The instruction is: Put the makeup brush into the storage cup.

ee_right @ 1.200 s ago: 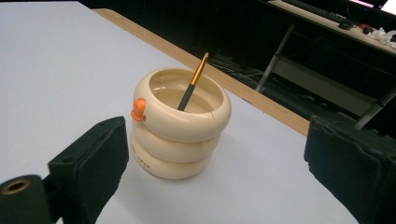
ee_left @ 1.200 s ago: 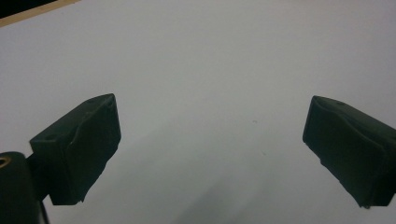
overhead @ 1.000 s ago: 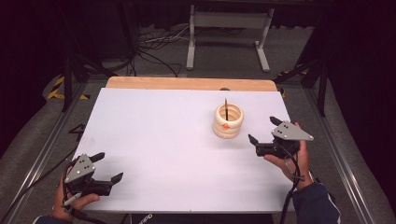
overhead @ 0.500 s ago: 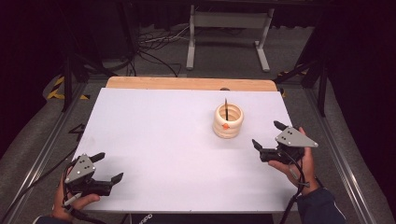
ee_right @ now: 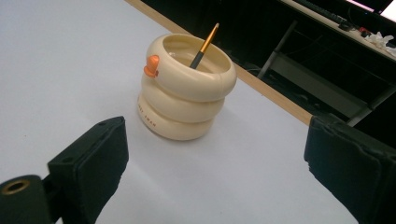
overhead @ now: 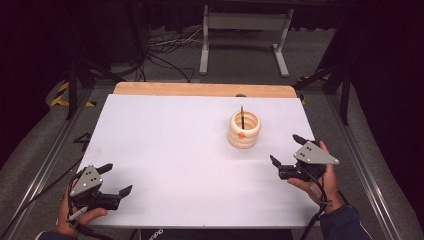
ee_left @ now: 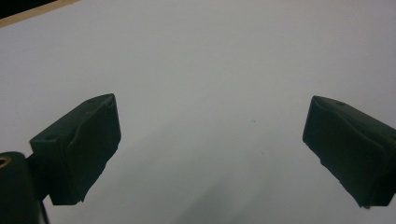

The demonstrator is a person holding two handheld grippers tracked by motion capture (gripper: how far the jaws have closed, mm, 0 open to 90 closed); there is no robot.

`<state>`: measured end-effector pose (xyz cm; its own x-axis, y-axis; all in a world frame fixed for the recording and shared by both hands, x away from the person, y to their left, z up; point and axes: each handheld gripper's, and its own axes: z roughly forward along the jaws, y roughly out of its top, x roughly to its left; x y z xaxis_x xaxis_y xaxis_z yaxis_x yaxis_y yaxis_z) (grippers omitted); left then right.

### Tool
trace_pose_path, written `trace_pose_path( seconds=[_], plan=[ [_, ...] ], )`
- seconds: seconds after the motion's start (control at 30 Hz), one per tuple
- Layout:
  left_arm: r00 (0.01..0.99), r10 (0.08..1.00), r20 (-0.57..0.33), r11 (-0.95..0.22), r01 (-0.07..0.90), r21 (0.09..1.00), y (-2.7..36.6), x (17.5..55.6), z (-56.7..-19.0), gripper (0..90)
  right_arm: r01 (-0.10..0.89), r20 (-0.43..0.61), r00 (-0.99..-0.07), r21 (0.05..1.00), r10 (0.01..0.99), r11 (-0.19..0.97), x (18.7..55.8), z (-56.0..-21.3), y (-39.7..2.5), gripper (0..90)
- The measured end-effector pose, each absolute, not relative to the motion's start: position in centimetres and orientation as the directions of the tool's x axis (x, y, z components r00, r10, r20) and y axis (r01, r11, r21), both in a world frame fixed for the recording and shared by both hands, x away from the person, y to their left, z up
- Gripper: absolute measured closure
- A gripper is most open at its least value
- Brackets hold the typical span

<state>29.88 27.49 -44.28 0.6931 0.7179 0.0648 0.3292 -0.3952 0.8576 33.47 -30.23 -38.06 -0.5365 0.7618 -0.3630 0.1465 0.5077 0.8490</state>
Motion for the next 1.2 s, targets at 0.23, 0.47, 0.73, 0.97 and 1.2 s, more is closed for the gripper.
trace_pose_path(
  seconds=[0.23,0.47,0.73,0.97,1.2],
  plan=[
    [0.695,0.716,0.064,-0.398,0.330,0.856,27.4,29.9,-44.3,5.1,0.153,-0.364,-0.538,0.845,0.760,0.513,33.0,-38.5,-30.4,7.0],
    [0.697,0.714,0.064,-0.399,0.330,0.855,27.4,29.9,-44.3,5.1,0.159,-0.362,-0.539,0.843,0.760,0.514,32.5,-39.0,-30.9,6.6],
    [0.696,0.715,0.066,-0.401,0.330,0.854,27.4,29.8,-44.3,5.1,0.160,-0.364,-0.539,0.842,0.760,0.516,31.9,-39.5,-31.4,6.5],
    [0.697,0.714,0.069,-0.403,0.328,0.854,27.4,29.8,-44.3,5.1,0.176,-0.347,-0.545,0.843,0.763,0.509,31.5,-39.7,-31.9,6.5],
    [0.696,0.714,0.070,-0.403,0.327,0.855,27.4,29.8,-44.3,5.1,0.189,-0.335,-0.541,0.845,0.771,0.500,31.0,-40.1,-32.4,6.6]
  ],
)
